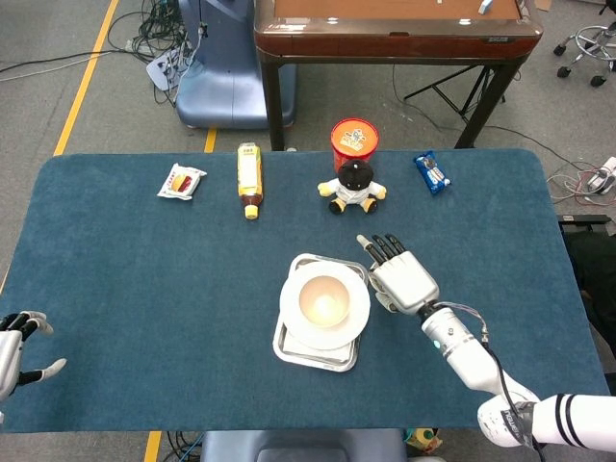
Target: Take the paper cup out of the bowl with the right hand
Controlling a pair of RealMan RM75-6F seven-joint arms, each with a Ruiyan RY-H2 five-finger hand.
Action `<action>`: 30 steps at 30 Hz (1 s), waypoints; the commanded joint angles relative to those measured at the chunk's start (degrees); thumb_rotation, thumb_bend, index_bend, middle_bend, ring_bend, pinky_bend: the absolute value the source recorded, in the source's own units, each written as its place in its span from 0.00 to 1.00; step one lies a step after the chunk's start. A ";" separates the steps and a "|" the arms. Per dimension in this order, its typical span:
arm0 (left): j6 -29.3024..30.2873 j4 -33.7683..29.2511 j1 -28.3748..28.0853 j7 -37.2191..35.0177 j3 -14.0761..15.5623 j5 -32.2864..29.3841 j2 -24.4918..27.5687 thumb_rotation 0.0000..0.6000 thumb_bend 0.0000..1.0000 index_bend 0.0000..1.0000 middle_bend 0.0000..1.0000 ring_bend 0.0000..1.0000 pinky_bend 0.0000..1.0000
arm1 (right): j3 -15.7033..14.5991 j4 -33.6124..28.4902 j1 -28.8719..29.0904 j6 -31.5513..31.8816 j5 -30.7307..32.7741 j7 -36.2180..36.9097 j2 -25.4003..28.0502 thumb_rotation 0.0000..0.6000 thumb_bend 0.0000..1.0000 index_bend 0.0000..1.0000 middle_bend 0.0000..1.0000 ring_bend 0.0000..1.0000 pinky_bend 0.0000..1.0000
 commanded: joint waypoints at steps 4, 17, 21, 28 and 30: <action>-0.15 0.10 -0.05 0.22 0.04 -0.11 -0.12 1.00 0.06 0.47 0.33 0.26 0.44 | -1.71 2.84 -2.44 -0.35 -1.89 3.11 -0.61 1.00 0.46 0.63 0.03 0.00 0.06; -0.28 0.00 -0.07 0.01 -0.16 -0.62 0.10 1.00 0.06 0.47 0.33 0.26 0.44 | -2.99 10.34 -5.78 -2.75 -5.13 9.95 -5.39 1.00 0.46 0.63 0.03 0.00 0.06; -0.35 -0.05 -0.10 0.00 -0.15 -0.65 0.14 1.00 0.06 0.47 0.33 0.26 0.44 | -2.70 11.62 -6.15 -3.50 -5.73 11.38 -6.30 1.00 0.46 0.63 0.03 0.00 0.06; -0.16 -0.29 0.01 -0.16 -0.30 -0.93 0.36 1.00 0.06 0.47 0.33 0.26 0.44 | -2.18 12.63 -6.81 -4.39 -6.66 13.61 -6.86 1.00 0.38 0.63 0.03 0.00 0.06; -0.18 -0.33 0.00 -0.10 -0.29 -0.91 0.39 1.00 0.06 0.47 0.33 0.26 0.44 | -2.18 12.95 -6.99 -4.24 -7.16 13.37 -6.95 1.00 0.34 0.62 0.03 0.00 0.06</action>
